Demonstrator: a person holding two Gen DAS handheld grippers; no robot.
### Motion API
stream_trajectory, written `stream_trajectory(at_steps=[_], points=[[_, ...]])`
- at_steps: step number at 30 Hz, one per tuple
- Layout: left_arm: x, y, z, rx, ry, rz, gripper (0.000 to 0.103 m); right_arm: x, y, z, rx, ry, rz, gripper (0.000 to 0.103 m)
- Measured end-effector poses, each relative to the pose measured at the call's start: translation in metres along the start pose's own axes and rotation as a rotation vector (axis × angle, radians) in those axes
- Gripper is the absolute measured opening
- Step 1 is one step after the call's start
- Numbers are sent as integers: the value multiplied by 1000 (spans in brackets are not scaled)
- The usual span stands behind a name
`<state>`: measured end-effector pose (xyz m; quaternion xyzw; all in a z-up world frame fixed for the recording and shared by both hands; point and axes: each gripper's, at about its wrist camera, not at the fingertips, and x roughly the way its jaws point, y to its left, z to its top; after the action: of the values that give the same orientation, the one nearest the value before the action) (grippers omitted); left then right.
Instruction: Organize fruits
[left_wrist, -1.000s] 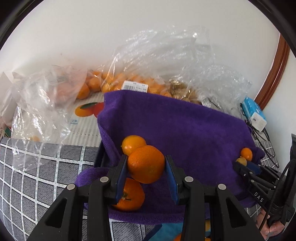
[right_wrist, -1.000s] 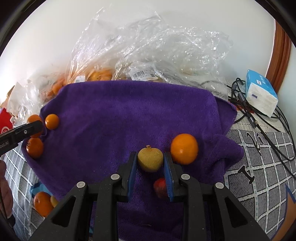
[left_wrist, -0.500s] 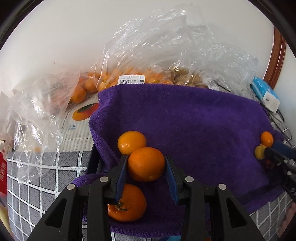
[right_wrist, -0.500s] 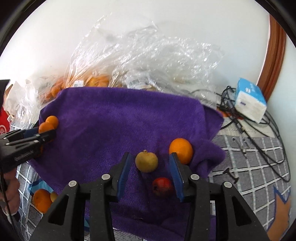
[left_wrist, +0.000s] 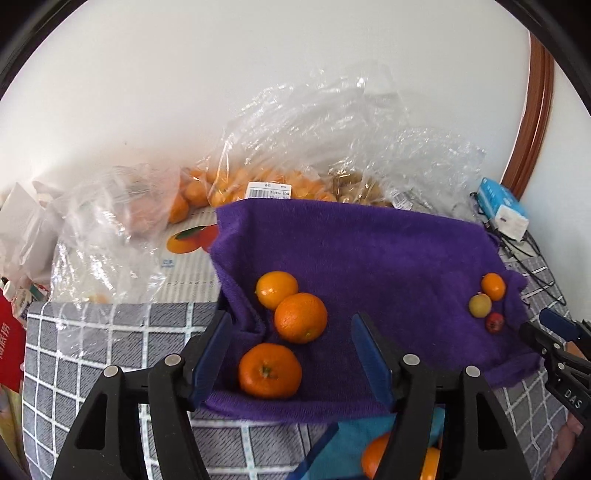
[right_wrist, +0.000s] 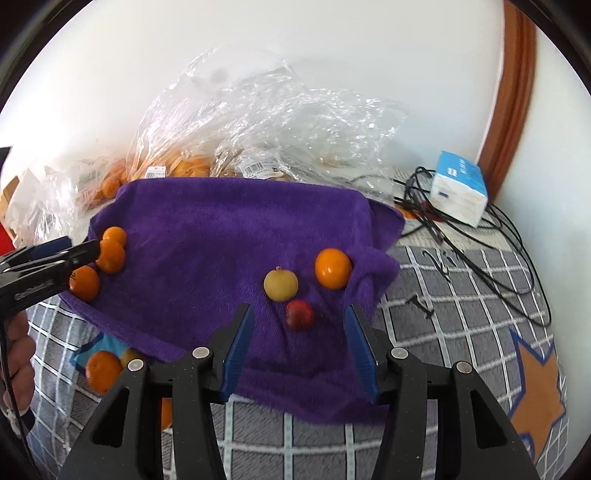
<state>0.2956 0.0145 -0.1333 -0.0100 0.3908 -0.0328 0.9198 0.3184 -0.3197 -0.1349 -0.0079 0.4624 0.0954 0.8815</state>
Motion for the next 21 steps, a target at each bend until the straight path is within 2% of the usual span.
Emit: stream_trajectory(at_steps=[5,11,15,19,21], points=[[-25,17,-19,-18,-28,5,67,-23,7,-12,28,-35,-7,51],[-47,44,-53,-75,-41,27,68,-44,23,-28,23,-91,-70,51],[-55,61,-79,-94,-36,59,68,-49,32,-37,36,-76,-43,51],[-54,75,-100,-113,-1,45,67,-47,41,-49,43,-32,28,51],[-54,79,-111,-117,-1,48,67,-45,47,-56,39,-23,44,46]])
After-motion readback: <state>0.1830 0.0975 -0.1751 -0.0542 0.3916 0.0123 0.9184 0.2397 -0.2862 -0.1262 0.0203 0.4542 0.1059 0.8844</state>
